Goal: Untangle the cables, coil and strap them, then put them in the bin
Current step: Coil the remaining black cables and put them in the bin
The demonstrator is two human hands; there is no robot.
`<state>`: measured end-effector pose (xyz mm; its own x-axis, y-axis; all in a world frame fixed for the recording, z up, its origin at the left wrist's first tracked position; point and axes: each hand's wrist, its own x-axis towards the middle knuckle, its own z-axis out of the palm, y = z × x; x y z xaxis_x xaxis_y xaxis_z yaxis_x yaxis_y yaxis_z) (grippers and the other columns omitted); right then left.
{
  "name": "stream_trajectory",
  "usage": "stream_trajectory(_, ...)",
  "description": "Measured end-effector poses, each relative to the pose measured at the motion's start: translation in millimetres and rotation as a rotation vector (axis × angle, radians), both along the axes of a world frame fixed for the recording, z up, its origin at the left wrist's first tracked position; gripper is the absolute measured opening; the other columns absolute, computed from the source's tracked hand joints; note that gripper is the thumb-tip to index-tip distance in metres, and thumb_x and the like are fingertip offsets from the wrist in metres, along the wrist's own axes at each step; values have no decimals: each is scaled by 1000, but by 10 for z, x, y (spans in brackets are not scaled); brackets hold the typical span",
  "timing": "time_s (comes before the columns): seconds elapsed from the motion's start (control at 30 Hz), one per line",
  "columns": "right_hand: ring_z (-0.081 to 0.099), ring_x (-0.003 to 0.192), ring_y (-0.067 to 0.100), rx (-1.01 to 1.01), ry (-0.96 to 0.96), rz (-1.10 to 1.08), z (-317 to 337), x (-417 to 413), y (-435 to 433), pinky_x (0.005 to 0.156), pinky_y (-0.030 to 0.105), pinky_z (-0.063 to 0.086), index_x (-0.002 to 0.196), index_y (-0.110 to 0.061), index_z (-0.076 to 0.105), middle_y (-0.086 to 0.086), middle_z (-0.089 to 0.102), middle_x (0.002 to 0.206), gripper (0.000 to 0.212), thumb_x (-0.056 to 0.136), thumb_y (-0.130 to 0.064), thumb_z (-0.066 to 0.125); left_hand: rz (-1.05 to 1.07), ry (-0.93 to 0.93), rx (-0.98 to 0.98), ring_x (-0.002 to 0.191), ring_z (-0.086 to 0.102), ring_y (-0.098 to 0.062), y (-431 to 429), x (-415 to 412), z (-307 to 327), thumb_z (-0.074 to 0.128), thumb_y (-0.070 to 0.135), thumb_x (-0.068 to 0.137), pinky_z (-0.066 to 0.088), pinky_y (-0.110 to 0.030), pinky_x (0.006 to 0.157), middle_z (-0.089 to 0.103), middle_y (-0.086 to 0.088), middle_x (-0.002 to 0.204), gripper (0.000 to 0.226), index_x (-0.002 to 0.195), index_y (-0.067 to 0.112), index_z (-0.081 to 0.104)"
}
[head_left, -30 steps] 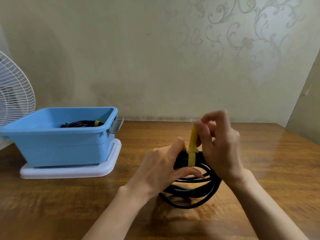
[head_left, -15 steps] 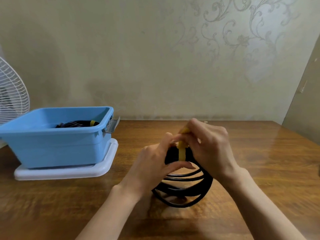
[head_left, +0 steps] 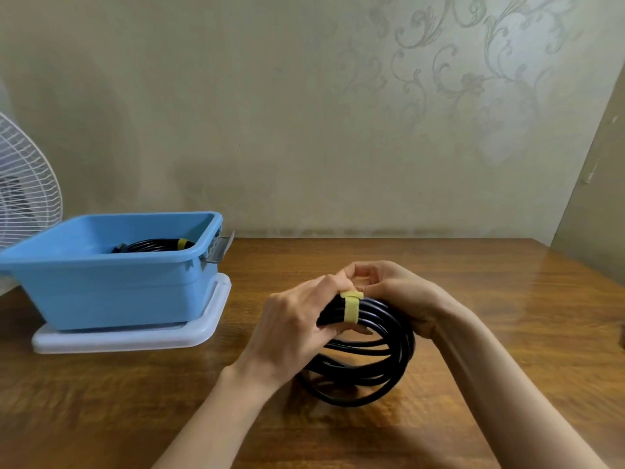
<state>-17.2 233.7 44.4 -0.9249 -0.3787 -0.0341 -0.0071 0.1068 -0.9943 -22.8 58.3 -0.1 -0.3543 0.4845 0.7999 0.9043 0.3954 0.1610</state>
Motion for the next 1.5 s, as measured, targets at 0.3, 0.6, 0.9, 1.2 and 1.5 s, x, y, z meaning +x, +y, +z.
stream_trajectory(0.3, 64, 61, 22, -14, 279, -115, -21, 6, -67, 56, 26, 51, 101, -1, 61, 12, 69, 75, 46, 86, -45, 55, -72, -622, 311, 76, 64, -2, -82, -88, 143, 69, 46, 68, 49, -17, 68, 68, 9, 78, 43, 91, 12, 59)
stream_trajectory(0.6, 59, 59, 1, 75, 511, -16, -73, -32, -55, 56, 12, 43, 102, -4, 59, 4, 69, 76, 31, 75, -17, 70, -153, -1096, 433, 52, 50, 5, -145, -94, 205, 75, 30, 66, 35, -9, 49, 64, 15, 68, 48, 110, 15, 62)
stream_trajectory(0.9, 65, 99, 2, 244, 674, -305, -204, -107, -133, 83, 25, 54, 120, -33, 58, -12, 68, 109, 43, 78, -40, 68, -334, -1234, 860, 48, 41, -6, -237, -138, 283, 75, 20, 64, 34, -14, 45, 61, -1, 72, 39, 100, 9, 64)
stream_trajectory(1.2, 50, 44, 1, 26, 454, -329, 537, -592, -1270, 45, 13, 39, 117, -22, 65, -4, 56, 63, 26, 92, -18, 63, 72, -1078, 690, 52, 63, -7, -1387, -329, 1121, 56, 17, 92, 51, -18, 50, 70, -5, 90, 15, 106, 15, 61)
stream_trajectory(1.5, 52, 88, 26, 242, -79, -55, 632, -1533, -2702, 89, 40, 51, 134, -7, 46, 15, 54, 113, 38, 96, -13, 51, 764, -929, 424, 71, 48, -23, -2636, -1235, 1086, 41, 12, 101, 43, -27, 60, 52, -13, 90, 19, 85, 9, 52)
